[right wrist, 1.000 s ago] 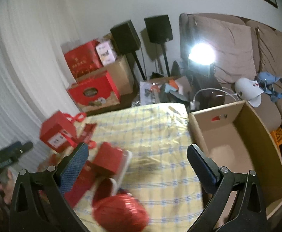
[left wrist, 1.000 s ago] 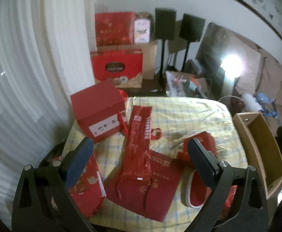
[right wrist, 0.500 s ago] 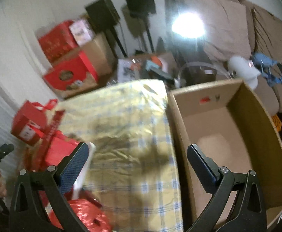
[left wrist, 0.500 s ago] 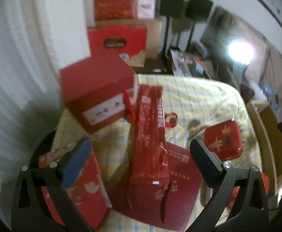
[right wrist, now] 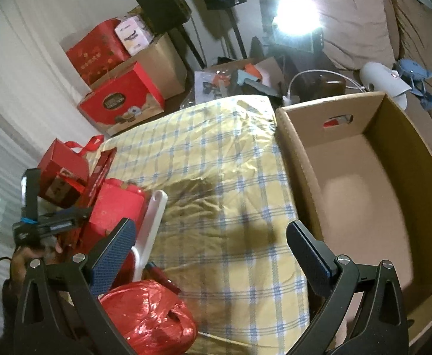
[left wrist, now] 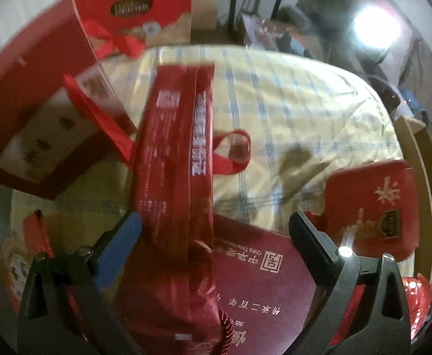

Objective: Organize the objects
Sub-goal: 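Reach the left tool toward the tall red gift bag on the table, then grasp the red gift bag with the left tool and lift it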

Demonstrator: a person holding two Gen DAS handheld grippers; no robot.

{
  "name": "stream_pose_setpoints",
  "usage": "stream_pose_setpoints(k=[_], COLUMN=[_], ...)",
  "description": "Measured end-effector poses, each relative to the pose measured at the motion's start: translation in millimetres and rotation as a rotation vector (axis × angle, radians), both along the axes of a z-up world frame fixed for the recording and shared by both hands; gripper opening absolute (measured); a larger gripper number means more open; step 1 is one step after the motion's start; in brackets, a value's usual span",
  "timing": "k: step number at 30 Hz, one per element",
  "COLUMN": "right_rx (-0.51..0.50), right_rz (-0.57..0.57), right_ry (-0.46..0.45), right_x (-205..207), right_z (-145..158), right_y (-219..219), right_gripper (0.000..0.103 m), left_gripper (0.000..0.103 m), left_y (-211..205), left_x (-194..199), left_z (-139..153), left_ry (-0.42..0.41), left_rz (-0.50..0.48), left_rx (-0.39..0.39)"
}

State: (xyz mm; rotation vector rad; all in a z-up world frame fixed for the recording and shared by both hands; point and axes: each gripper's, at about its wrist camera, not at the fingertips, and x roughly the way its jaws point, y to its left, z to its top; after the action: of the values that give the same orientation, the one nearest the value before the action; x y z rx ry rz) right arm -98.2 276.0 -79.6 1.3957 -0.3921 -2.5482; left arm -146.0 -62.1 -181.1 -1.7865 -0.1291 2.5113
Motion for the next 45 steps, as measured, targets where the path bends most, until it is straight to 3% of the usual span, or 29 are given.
stream_pose_setpoints(k=[2,6,8,11,12,14,16,18,25,28,33,35,36,37,39,45], right_rx=[-0.008,-0.031,-0.039,-0.041,-0.042,-0.048,-0.057,-0.056,-0.07,-0.088,-0.102,-0.085,-0.075,-0.075,-0.086,-0.153], right_rz=[0.019,0.041,0.033,0.021,0.018,0.007,0.012,0.018,0.005,0.001,0.018,0.015,0.012,0.012,0.015,0.02], right_ry=[0.0,0.014,0.037,0.051,0.048,0.043,0.048,0.053,0.026,0.029,0.044,0.042,0.046,0.05,0.051,0.044], right_x=[-3,1,6,13,14,17,21,22,25,31,37,35,35,36,37,35], right_z=[2,15,24,30,31,30,30,28,19,20,22,22,23,24,25,26], right_y=[-3,-5,-4,-2,-2,-1,-3,-5,-4,-1,0,0,0,-1,-1,6], right_gripper=[0.102,0.102,0.102,0.102,0.102,0.102,0.102,0.102,0.102,0.102,0.102,0.102,0.102,0.102,0.102,0.102], left_gripper=[0.097,0.09,0.077,0.044,0.034,0.023,0.014,0.007,0.006,0.006,0.013,0.048,0.08,0.1,0.101,0.097], left_y=[1,1,-1,-5,-10,-26,-29,-28,-29,-22,0,5,6,7,11,26], left_x=[0,4,3,4,5,12,18,24,39,46,59,56,53,50,44,29], left_z=[-2,1,4,5,5,4,7,13,38,45,34,32,33,34,29,3], left_ry=[0.016,0.03,0.029,0.042,0.049,0.052,0.063,0.081,0.101,0.071,0.015,0.024,0.055,0.086,0.096,0.009], left_rz=[0.006,0.007,0.019,0.046,0.066,0.151,0.175,0.166,0.149,0.104,0.043,0.044,0.05,0.061,0.054,-0.023], left_rx=[-0.038,-0.016,-0.016,0.014,0.05,0.192,0.225,0.21,0.208,0.188,0.052,-0.046,-0.089,-0.12,-0.132,-0.08])
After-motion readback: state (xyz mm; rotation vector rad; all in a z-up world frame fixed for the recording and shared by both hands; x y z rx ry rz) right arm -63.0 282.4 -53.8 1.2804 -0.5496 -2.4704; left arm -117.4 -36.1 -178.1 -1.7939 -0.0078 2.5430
